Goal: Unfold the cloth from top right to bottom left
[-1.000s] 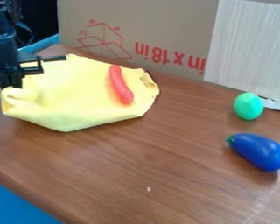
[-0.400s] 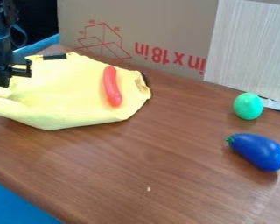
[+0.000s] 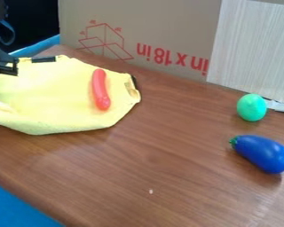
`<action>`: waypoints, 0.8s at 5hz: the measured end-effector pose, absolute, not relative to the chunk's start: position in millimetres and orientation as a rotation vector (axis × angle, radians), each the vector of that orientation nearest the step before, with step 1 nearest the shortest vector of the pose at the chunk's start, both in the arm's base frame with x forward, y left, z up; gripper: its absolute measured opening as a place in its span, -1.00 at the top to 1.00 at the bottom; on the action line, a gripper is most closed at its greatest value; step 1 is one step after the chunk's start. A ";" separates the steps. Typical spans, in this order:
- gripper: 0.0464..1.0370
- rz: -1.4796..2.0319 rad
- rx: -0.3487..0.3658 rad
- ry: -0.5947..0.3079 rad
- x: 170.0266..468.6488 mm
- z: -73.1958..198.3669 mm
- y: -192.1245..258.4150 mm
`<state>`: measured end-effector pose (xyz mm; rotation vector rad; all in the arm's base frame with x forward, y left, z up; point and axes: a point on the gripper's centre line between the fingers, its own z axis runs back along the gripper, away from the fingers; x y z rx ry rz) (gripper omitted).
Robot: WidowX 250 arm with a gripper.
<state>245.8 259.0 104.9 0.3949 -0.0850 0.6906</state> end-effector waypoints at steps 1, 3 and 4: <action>-0.08 0.696 0.405 -0.072 243.5 106.0 259.7; -0.95 0.757 0.431 -0.075 251.6 136.9 270.6; -0.94 0.779 0.399 -0.086 259.4 152.8 270.9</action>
